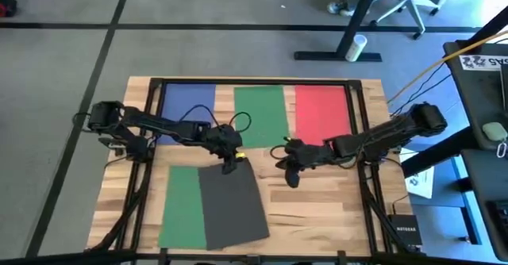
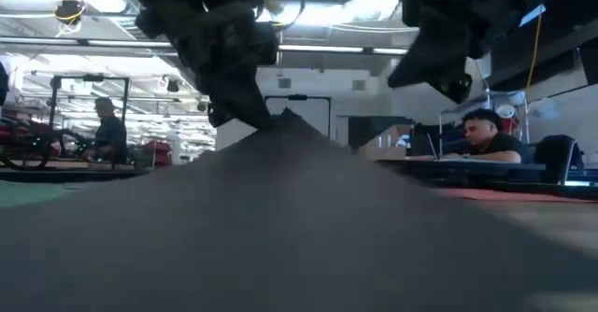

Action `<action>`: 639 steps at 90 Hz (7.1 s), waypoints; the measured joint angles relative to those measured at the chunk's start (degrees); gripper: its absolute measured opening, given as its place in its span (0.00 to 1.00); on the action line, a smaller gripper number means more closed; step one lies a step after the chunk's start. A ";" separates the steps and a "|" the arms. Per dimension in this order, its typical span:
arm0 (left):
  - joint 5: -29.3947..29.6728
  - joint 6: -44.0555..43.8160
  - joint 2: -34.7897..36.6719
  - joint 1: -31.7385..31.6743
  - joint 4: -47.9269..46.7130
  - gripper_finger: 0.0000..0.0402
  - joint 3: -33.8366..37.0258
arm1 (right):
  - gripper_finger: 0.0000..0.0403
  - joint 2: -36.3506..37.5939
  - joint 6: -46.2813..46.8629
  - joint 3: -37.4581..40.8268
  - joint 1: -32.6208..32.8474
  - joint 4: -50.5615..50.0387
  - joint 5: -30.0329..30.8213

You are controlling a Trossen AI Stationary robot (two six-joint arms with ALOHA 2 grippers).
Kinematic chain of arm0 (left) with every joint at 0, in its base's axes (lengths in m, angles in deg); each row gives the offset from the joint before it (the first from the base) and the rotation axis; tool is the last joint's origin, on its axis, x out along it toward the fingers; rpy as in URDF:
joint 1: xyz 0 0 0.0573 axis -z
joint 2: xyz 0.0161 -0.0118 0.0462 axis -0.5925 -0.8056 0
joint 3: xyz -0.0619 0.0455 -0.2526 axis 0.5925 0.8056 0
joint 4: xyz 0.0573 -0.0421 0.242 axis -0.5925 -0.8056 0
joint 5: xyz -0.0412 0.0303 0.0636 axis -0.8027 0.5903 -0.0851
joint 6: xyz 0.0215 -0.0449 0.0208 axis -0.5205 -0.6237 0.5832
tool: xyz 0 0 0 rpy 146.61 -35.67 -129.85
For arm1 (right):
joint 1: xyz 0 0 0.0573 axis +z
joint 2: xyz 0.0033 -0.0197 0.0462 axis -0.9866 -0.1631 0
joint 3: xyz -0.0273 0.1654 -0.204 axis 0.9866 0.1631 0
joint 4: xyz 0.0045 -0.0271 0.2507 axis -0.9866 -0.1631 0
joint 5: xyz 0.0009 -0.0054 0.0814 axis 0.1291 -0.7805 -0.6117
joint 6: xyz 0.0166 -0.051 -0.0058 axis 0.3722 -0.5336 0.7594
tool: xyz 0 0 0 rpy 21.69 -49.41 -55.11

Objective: Organize paper
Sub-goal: Move the black paper to the bottom right of the table

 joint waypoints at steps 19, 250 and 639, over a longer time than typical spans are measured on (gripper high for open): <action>1.43 0.46 -1.50 -0.17 3.62 0.00 0.00 | 0.10 -4.82 2.85 -1.01 -2.07 7.10 2.41; 1.86 6.48 -4.35 3.43 12.61 0.18 -0.52 | 0.00 -12.94 -0.03 -4.66 -1.75 2.88 -6.59; 6.15 9.47 1.55 -2.43 -8.46 0.00 -0.48 | 0.00 -22.34 -9.20 -15.40 6.49 -36.80 -23.75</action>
